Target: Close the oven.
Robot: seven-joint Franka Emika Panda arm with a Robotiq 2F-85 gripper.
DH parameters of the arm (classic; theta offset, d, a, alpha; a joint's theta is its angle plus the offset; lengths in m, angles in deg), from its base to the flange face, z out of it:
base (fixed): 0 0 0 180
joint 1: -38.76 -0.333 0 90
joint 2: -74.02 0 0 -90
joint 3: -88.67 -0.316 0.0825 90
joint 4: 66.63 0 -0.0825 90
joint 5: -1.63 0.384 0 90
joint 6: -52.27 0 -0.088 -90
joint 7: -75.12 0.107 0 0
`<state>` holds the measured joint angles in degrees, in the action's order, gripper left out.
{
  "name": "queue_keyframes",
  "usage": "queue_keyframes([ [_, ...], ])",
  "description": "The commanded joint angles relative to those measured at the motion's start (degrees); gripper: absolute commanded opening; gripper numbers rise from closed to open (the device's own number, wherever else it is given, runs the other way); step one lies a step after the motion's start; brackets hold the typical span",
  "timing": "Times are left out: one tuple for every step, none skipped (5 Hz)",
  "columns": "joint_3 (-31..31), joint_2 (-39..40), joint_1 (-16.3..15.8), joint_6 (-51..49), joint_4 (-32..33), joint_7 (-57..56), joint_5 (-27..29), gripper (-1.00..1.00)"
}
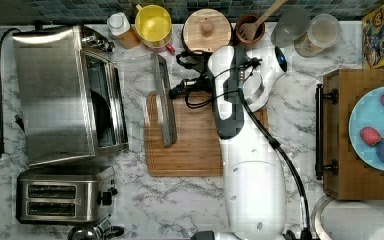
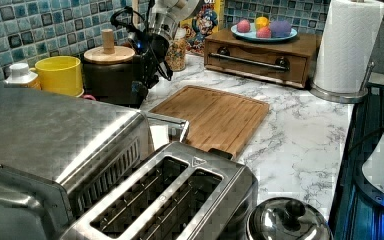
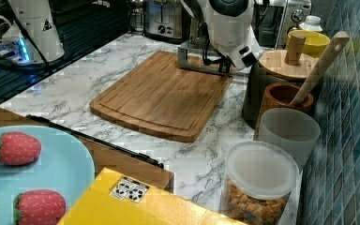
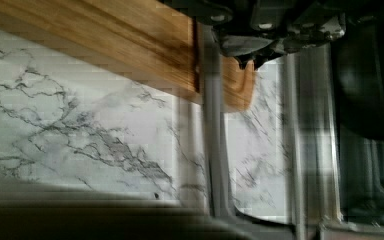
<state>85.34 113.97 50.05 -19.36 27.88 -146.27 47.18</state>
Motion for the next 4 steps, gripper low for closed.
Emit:
queue_keyframes([
  [-1.20, -0.02, -5.00, -0.56, -4.94, 5.98, -3.05, -1.00],
  [-0.65, -0.82, -5.40, -2.97, -5.44, 7.70, -3.30, -1.00],
  [-1.63, -2.54, -5.21, -3.31, -3.49, 6.14, -2.65, -1.00],
  [-2.51, -3.18, -6.84, -5.45, -3.68, 7.76, -3.06, -1.00],
])
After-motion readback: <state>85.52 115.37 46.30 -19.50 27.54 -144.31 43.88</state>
